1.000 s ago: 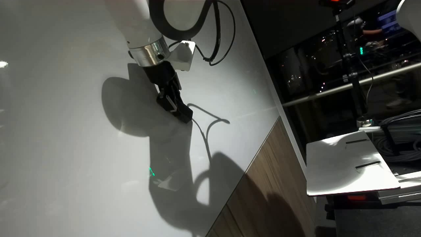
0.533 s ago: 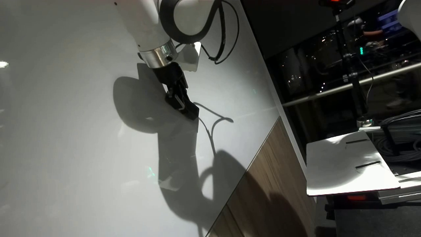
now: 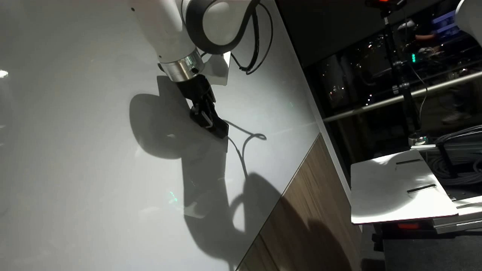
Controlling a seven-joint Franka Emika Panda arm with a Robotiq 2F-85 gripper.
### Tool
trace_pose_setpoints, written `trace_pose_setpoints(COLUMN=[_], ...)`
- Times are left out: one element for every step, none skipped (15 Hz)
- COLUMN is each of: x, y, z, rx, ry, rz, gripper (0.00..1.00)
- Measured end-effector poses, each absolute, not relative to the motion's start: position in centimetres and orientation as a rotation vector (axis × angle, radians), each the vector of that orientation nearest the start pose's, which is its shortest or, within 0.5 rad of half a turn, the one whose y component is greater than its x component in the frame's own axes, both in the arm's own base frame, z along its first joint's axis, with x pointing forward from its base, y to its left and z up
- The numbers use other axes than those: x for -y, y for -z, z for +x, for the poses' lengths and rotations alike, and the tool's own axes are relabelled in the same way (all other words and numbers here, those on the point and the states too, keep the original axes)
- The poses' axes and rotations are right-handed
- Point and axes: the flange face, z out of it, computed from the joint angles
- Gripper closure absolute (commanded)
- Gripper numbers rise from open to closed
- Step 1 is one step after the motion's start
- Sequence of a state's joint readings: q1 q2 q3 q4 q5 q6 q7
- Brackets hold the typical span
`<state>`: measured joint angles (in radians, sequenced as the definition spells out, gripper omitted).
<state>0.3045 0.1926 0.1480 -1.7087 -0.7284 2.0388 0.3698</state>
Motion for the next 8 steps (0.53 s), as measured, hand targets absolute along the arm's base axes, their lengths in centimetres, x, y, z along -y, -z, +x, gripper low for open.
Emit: trace_pose_setpoints(x=[-24.6, -25.4, -26.1, -26.9, -27.7, -28.4, -28.9, -29.4], y=[-49.9, -49.7, -49.5, -49.3, -49.1, -48.9, -48.8, -48.8], z=[59.1, 59.1, 59.0, 59.0, 59.0, 59.0, 58.9, 58.9], rx=[-0.483, -0.494, -0.505, -0.517, -0.527, -0.536, -0.543, -0.549], ry=[-0.513, -0.518, -0.522, -0.525, -0.527, -0.529, -0.530, -0.530], rz=[2.512, 2.509, 2.509, 2.511, 2.512, 2.513, 2.513, 2.513], gripper=[0.70, 0.70, 0.70, 0.70, 0.70, 0.70, 0.70, 0.70])
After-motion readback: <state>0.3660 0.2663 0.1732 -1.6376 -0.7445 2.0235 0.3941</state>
